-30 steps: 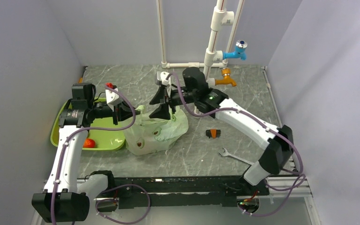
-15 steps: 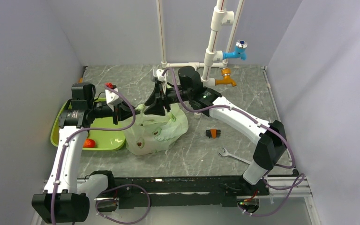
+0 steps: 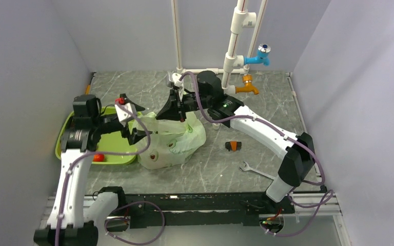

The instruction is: Place the fake fruits into the plastic bag and tie a complex knot

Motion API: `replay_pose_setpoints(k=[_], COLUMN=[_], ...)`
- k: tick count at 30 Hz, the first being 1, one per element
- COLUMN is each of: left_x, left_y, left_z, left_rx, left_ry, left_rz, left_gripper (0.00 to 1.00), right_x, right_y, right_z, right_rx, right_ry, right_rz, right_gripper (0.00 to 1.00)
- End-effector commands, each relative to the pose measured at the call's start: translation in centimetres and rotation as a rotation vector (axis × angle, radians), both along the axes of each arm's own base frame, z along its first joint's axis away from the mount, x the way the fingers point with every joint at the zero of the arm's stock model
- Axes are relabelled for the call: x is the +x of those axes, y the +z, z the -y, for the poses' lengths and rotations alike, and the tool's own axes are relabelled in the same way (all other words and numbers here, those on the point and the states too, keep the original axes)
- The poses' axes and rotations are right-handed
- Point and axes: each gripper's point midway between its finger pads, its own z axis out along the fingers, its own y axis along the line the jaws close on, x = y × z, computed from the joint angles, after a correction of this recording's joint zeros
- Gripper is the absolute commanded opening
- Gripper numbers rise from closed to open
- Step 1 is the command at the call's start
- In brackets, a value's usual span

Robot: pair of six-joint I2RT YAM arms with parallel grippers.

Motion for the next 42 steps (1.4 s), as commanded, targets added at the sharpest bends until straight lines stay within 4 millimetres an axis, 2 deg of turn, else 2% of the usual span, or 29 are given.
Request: replay_pose_setpoints(k=[1, 4, 6, 10, 14, 17, 20, 21, 22, 24, 26, 28, 29, 31, 35, 39, 42], left_x=[-0.4, -1.3, -1.5, -0.6, 0.7, 1.1, 0.7, 0.6, 0.5, 0.5, 0.5, 0.5, 0.6, 0.6, 0.1, 0.1, 0.4], left_y=[4.9, 6.2, 6.2, 6.5, 6.0, 5.6, 5.0, 4.7, 4.4, 4.1, 4.4, 4.8, 5.3, 5.4, 5.5, 5.8, 6.0], left_z=[-0.9, -0.1, 0.6, 1.6, 2.0, 2.1, 2.3, 2.3, 2.3, 2.2, 2.1, 2.3, 2.3, 2.4, 2.8, 3.0, 3.0], left_rx=[0.041, 0.052, 0.068, 0.063, 0.078, 0.084, 0.085, 0.086, 0.09, 0.083, 0.032, -0.044, -0.082, -0.147, -0.225, -0.26, -0.29], left_ry=[0.092, 0.067, 0.055, 0.093, 0.133, 0.141, 0.118, 0.118, 0.117, 0.118, 0.117, 0.107, 0.098, 0.072, 0.005, 0.0, 0.018], left_rz=[0.292, 0.355, 0.369, 0.375, 0.356, 0.339, 0.315, 0.3, 0.281, 0.235, 0.184, 0.109, 0.083, 0.006, -0.097, -0.127, -0.153], left_gripper=[0.99, 0.99, 0.94, 0.83, 0.68, 0.5, 0.19, 0.12, 0.06, 0.0, 0.0, 0.0, 0.0, 0.0, 0.0, 0.0, 0.0], right_x=[-1.1, -0.8, -0.9, -1.0, -1.3, -1.6, -1.4, -1.1, -0.6, 0.6, 1.5, 1.9, 1.8, 1.4, 0.7, 2.0, 2.3], right_y=[4.8, 4.5, 4.6, 5.1, 5.6, 5.8, 5.8, 5.7, 5.5, 4.6, 3.2, 2.0, 1.8, 1.3, 1.5, 1.0, 1.3], right_z=[0.9, 0.7, 0.6, 0.7, 0.8, 1.0, 1.6, 1.9, 2.3, 3.3, 4.1, 4.1, 3.8, 2.9, -0.1, -3.2, -5.2], right_rx=[0.12, 0.113, 0.12, 0.136, 0.149, 0.156, 0.16, 0.158, 0.156, 0.141, 0.114, 0.11, 0.127, 0.162, 0.267, 0.343, 0.385], right_ry=[-0.004, -0.012, -0.011, -0.004, 0.001, 0.01, 0.003, -0.01, -0.03, -0.08, -0.14, -0.177, -0.179, -0.174, -0.149, -0.171, -0.185], right_rz=[0.051, 0.038, 0.033, 0.021, 0.021, 0.028, 0.026, 0.023, 0.022, 0.028, 0.067, 0.101, 0.116, 0.143, 0.225, 0.234, 0.209], right_gripper=[0.0, 0.0, 0.0, 0.0, 0.0, 0.0, 0.0, 0.0, 0.09, 0.38, 0.71, 0.96, 0.99, 1.0, 1.0, 1.0, 0.98])
